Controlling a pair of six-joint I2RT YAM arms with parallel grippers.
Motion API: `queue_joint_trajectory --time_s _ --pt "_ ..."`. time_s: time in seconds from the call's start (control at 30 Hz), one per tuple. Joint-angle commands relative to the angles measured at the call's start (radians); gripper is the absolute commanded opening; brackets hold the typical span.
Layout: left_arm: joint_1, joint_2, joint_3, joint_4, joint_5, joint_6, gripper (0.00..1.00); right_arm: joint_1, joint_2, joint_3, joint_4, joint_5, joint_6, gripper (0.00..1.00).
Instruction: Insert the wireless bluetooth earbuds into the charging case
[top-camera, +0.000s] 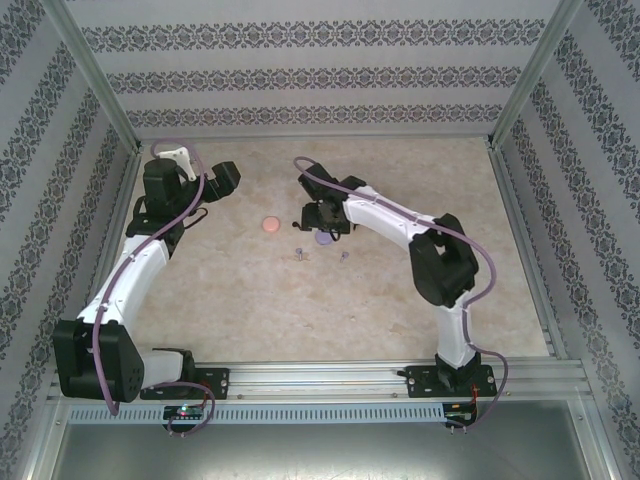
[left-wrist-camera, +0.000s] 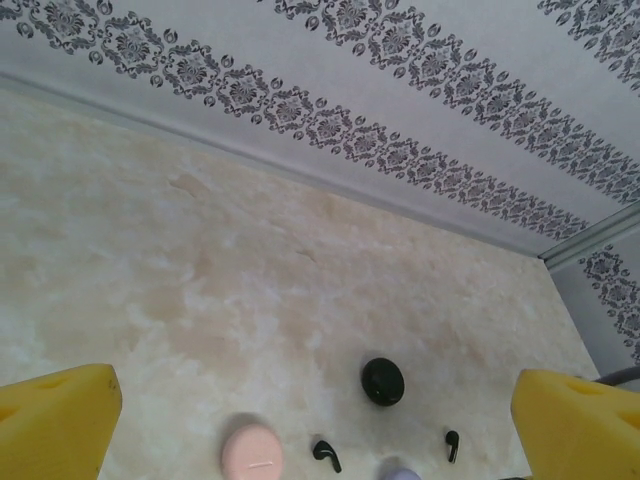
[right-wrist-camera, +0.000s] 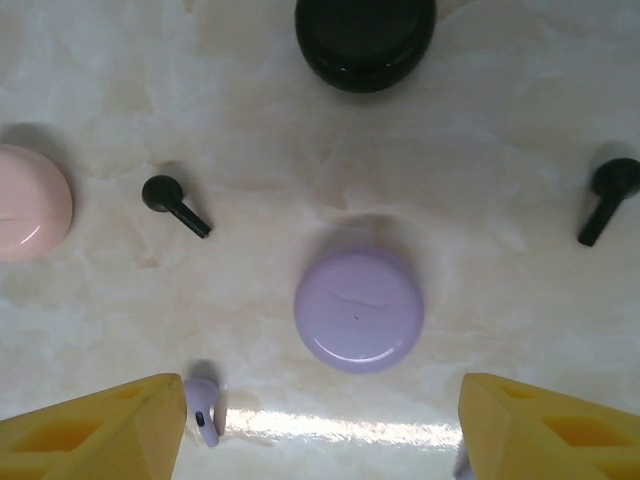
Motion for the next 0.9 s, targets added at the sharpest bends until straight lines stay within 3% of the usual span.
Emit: queue_joint_trajectory --time_s 0.0,0.3,0.5,0.87 --pt "-0.002 -0.013 -0.019 0.039 -0.027 -0.038 1.0 0.005 0.067 0.088 -0.132 0.077 0.025 0.73" --pt "-0.001 0.024 0.032 -0.023 -0.082 -0.095 0.99 0.006 0.172 0.184 -0.187 0.1 0.051 0.72" --pt "-0.001 0.027 0.036 0.017 -0.016 -0.115 0.99 -0.001 0.221 0.2 -0.18 0.084 0.087 0.69" --pt "-0.002 0.015 0.006 0.047 -0.007 -0.136 0.99 -0.012 0.286 0.202 -0.147 0.033 0.119 0.62"
